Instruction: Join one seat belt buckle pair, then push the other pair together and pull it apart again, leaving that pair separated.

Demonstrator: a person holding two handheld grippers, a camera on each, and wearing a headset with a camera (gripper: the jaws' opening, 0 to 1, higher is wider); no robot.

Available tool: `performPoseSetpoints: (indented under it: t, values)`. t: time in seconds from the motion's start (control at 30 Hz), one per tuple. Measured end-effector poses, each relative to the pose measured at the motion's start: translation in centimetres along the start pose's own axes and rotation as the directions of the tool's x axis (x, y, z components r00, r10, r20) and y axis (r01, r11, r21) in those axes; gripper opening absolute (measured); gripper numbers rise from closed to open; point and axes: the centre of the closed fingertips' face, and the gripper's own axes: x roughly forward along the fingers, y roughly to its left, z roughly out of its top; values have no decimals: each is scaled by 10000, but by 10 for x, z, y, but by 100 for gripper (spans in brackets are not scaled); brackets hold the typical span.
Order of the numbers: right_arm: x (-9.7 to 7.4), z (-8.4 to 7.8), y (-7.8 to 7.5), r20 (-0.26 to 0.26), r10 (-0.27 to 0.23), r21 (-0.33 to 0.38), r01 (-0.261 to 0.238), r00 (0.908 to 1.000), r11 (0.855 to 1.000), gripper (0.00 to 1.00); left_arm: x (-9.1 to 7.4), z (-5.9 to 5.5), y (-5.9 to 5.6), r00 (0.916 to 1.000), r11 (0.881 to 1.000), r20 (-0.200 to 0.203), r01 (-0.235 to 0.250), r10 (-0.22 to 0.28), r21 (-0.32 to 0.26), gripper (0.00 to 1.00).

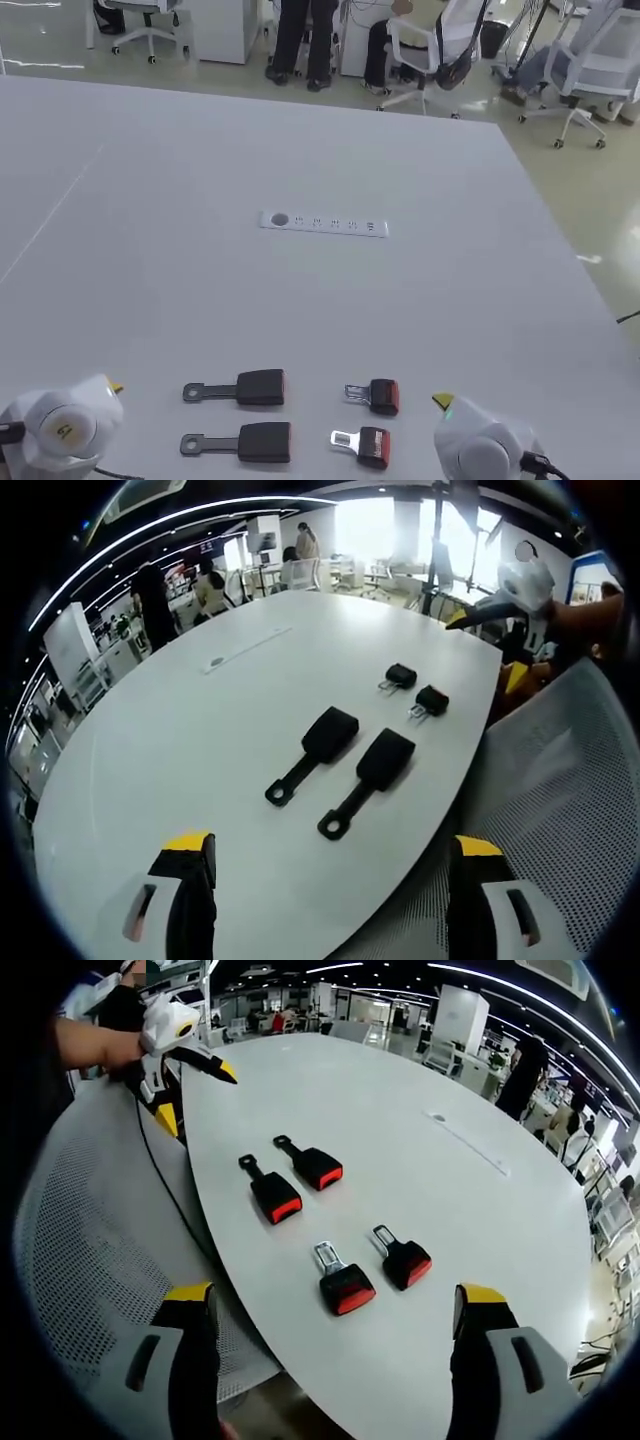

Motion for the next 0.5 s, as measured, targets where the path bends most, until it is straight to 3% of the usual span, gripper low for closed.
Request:
performPoseSetpoints:
  t: [0.5]
  values:
    - [2, 0, 3, -45, 328, -537, -330, 9995, 9980, 87, 10, 2, -11, 9983, 9975, -327, 507, -491, 496, 90]
